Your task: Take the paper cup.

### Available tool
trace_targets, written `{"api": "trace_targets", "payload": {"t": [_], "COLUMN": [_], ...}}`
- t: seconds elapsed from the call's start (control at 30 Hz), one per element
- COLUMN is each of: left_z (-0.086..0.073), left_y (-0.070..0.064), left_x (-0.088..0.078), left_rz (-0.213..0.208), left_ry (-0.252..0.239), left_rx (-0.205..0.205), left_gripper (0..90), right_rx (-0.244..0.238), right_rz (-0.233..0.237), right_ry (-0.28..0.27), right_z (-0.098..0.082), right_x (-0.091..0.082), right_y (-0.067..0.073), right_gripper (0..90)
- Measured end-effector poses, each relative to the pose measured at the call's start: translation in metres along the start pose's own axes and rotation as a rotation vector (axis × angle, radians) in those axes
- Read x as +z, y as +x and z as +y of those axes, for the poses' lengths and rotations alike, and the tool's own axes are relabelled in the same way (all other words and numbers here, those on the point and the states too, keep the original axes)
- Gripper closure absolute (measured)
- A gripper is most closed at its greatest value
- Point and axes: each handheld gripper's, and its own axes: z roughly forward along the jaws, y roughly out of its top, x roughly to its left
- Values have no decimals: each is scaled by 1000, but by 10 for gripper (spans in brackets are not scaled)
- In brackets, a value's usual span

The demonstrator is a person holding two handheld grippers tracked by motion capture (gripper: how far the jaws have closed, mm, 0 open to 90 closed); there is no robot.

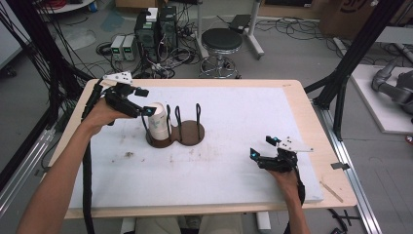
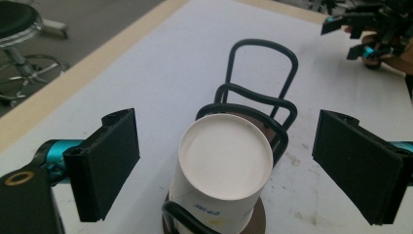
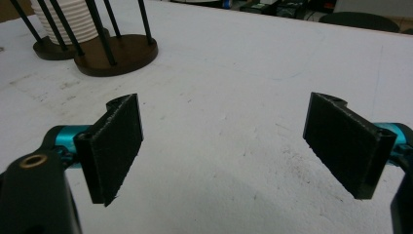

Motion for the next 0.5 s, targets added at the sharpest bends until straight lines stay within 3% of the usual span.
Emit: {"api": "trace_targets", "payload": {"t": [0.07, 0.23, 0.37, 0.5], "left_z": [4, 7, 3, 1], "left_y": [3, 5, 8, 7], "left_x": [6, 15, 25, 32], "left_rz": [-21, -46, -50, -58], "left_ry": [50, 61, 144, 183], "left_rx": [18, 30, 38, 50], "left_gripper": [99, 99, 100, 100], "right_rx": [0, 2, 5, 2], "right_rz": [1, 0, 2, 2], "right_ry": [2, 2, 4, 7], "right_z": [0, 0, 0, 0], "right_x": [0, 0, 0, 1], "right_y": [0, 0, 0, 0], "right_gripper": [149, 149, 149, 149]}}
